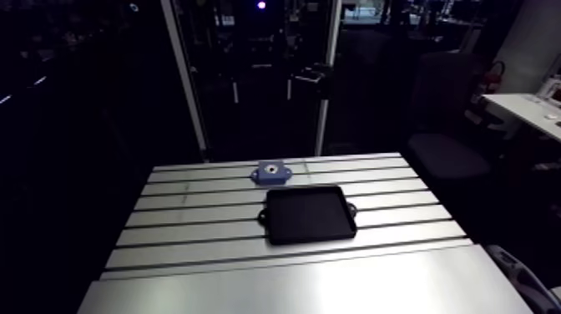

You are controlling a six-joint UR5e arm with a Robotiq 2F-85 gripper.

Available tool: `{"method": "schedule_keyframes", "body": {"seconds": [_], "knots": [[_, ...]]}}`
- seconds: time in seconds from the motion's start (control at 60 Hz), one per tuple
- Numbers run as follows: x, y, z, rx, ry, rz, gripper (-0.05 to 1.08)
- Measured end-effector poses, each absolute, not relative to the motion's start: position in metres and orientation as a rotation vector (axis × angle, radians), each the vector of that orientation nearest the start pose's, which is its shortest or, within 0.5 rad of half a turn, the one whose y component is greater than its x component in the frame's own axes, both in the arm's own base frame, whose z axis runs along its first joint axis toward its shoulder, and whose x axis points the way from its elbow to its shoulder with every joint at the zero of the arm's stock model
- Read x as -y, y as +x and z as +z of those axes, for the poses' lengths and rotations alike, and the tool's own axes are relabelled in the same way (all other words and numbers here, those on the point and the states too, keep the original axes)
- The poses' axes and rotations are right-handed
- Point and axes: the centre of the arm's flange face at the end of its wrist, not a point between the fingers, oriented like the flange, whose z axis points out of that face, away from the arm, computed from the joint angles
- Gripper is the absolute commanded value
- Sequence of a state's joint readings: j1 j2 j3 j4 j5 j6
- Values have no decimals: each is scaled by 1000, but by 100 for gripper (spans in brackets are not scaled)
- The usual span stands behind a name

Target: Pick up the bearing and press it into the housing until flush.

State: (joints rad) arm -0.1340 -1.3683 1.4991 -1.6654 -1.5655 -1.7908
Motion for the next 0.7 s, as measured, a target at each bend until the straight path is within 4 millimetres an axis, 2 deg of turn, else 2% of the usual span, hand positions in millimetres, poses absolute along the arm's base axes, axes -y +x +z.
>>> {"method": "schedule_keyframes", "body": {"seconds": [0.5,0.7], "knots": [[60,-516,490,-3164,-55,-5,0],[59,-502,501,-3180,-4,2,0]]}}
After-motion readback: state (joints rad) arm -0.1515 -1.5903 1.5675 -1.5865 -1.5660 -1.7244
